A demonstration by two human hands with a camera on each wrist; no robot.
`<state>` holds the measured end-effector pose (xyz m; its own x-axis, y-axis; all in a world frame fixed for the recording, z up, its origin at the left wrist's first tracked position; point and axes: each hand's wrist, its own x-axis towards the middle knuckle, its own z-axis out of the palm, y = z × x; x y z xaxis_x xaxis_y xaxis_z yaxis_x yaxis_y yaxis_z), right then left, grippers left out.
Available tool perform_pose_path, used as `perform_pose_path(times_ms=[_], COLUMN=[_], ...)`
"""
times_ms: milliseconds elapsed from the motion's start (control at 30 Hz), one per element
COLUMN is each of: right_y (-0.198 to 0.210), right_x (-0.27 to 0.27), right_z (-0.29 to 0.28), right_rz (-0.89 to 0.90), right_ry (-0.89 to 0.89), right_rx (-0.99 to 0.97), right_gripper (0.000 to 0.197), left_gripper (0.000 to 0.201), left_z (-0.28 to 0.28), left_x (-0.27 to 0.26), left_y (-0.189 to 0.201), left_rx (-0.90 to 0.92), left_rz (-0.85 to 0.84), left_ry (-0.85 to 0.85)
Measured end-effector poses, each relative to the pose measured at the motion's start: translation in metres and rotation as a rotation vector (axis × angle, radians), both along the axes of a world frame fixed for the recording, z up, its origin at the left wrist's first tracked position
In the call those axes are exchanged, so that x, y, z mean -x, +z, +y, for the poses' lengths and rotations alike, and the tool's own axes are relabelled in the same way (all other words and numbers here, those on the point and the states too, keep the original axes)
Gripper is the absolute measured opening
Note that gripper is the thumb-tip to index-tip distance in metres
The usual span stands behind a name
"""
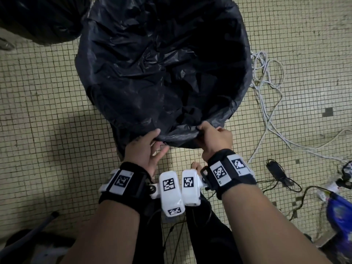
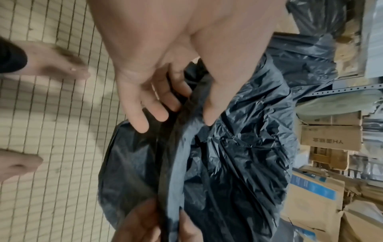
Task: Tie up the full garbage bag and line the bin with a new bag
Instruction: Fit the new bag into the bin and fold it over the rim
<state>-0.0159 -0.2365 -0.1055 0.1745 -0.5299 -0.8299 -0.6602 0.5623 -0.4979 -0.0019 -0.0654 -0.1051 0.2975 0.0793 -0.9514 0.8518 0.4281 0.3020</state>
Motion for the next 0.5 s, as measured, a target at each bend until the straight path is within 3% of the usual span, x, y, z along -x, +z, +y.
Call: perform_pose_path(times_ms=[200,400,500], right_y=[-0.010,-0.018,-0.017], right_x=[-0.009,-0.004,0.003], right_z=[-0.007,-0.004,0.000], right_rz=[0.064,0.006,-0.041], right_ry=[-0.004,-0.087,-0.080], right_rx=[-0.017,-0.240,-0.344], right_gripper=[0.023,0.040,0.063], left_gripper=[0.023,0.021,0.023], left_z=[-0.012,-0.006,-0.006], left_x=[-0.011,-0.017,-0.024], left_y=[-0.021,-0.028,-0.027], left_rx=[-0.177,-0.160,-0.160], left_rz=[-0.023,0.064,0.070], left_ry=[-0.024,-0.062,-0.021])
